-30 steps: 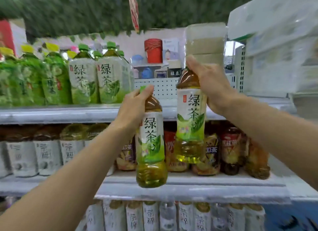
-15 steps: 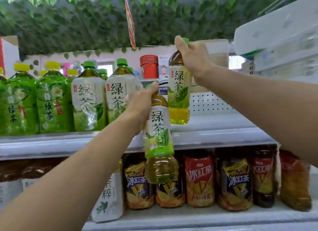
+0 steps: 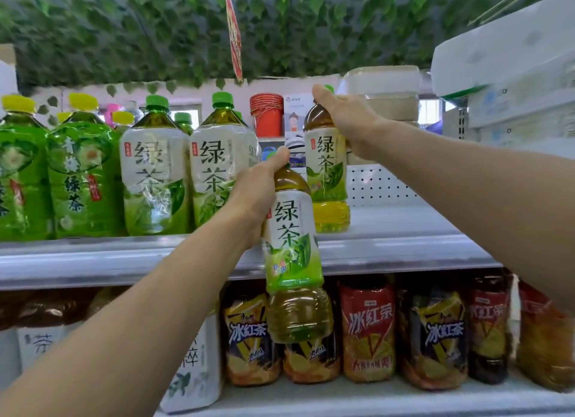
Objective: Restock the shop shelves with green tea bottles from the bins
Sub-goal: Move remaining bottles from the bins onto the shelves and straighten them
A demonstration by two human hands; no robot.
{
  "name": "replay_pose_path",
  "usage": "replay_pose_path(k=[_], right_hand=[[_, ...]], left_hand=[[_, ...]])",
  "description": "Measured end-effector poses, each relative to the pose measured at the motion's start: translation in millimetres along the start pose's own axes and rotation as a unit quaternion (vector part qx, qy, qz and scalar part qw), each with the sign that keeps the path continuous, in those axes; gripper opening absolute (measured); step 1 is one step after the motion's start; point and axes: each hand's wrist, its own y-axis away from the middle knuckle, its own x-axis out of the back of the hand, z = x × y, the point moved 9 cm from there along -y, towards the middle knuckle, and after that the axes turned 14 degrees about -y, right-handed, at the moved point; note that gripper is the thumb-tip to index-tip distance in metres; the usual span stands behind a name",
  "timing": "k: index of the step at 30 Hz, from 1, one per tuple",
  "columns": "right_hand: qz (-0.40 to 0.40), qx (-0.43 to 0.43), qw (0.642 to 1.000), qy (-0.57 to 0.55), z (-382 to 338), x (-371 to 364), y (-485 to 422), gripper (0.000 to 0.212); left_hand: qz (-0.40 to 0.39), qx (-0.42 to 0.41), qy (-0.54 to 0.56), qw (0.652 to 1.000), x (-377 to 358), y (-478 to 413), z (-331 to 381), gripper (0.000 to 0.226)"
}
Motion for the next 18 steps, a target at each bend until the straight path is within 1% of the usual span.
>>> replay_pose_path(k=[2, 3, 4, 5, 7, 9, 10, 13, 16, 18], right_hand=[[-0.045, -0.038, 0.997, 0.044, 8, -1, 13, 0.052], [-0.078, -0.058, 0.991, 0.087, 15, -1, 22, 0.061], [-0.11, -0.074, 0.982, 0.135, 23, 1, 34, 0.065], [-0.136, -0.088, 0.971, 0.177, 33, 3, 46, 0.063], [-0.159, -0.101, 0.957, 0.22, 52, 9, 64, 0.046], [-0.151, -0.094, 0.96, 0.216, 65, 12, 72, 0.027], [-0.143, -0.087, 0.963, 0.211, 69, 12, 73, 0.026], [-0.134, -0.081, 0.966, 0.206, 75, 8, 65, 0.037], [-0.144, -0.089, 0.967, 0.188, 83, 4, 54, 0.032], [-0.149, -0.096, 0.967, 0.184, 91, 1, 46, 0.033]], left_hand=[[-0.001, -0.006, 0.004, 1.0, 1, 1, 0, 0.026], [-0.001, -0.008, 0.005, 1.0, 1, 1, 0, 0.026], [0.001, -0.011, 0.005, 1.0, 1, 1, 0, 0.026], [0.003, -0.014, 0.003, 1.0, 2, 1, 1, 0.026], [0.01, -0.016, 0.0, 1.0, 3, 0, 0, 0.026], [0.009, -0.015, 0.004, 1.0, 3, 0, 0, 0.026], [0.008, -0.015, 0.005, 1.0, 2, 0, 0, 0.026], [0.007, -0.02, 0.002, 1.0, 3, -1, 0, 0.026], [0.01, -0.019, 0.002, 1.0, 4, -2, -1, 0.026], [0.01, -0.019, 0.001, 1.0, 4, -2, -2, 0.027]])
